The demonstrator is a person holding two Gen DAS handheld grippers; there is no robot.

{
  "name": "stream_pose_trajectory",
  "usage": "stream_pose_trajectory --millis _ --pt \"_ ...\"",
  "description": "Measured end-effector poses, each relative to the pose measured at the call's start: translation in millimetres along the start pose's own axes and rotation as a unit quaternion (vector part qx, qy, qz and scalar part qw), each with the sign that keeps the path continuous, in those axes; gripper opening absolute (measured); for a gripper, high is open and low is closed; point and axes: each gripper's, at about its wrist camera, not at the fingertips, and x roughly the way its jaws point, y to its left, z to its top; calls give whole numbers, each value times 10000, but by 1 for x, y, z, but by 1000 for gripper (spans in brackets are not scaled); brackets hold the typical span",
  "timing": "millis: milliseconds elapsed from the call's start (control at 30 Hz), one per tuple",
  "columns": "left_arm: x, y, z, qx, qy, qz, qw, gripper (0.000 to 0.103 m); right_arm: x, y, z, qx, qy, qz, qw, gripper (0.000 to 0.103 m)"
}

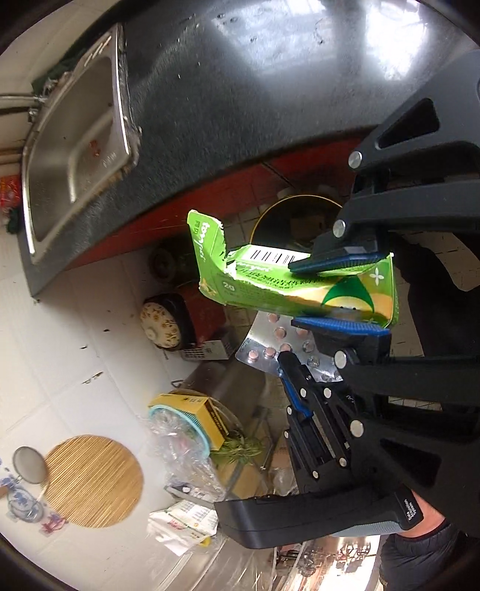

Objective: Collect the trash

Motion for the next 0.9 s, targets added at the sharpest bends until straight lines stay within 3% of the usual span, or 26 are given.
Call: stream_pose_trajectory --millis 200,467,500,567,600,667,700,833,900 --pt "30 9 -3 -3 182 -35 9998 5 31 7 8 13 312 -148 9994 25" --pt "41 10 0 -8 231 -182 9996 5 35 3 11 74 383 -230 9990 29" --pt "42 9 0 2 244 -168 9996 7 35 3 11 96 401 -224 9989 32" --pt "44 11 1 3 305 -139 9994 8 33 3 12 107 389 -260 9988 55" --pt "44 11 0 3 330 -98 9994 12 30 3 12 107 312 -284 9991 56" --pt "43 14 0 -28 323 -41 9995 44 27 2 12 111 286 -281 9991 57" --pt "39 15 -1 -90 236 -28 9997 64 27 0 12 119 278 -278 9992 57" --pt "31 16 -1 -122 110 7 9999 74 18 -4 11 146 197 -281 9993 63" --pt "30 14 -1 -123 108 114 9998 87 14 -5 11 170 134 -270 9994 69"
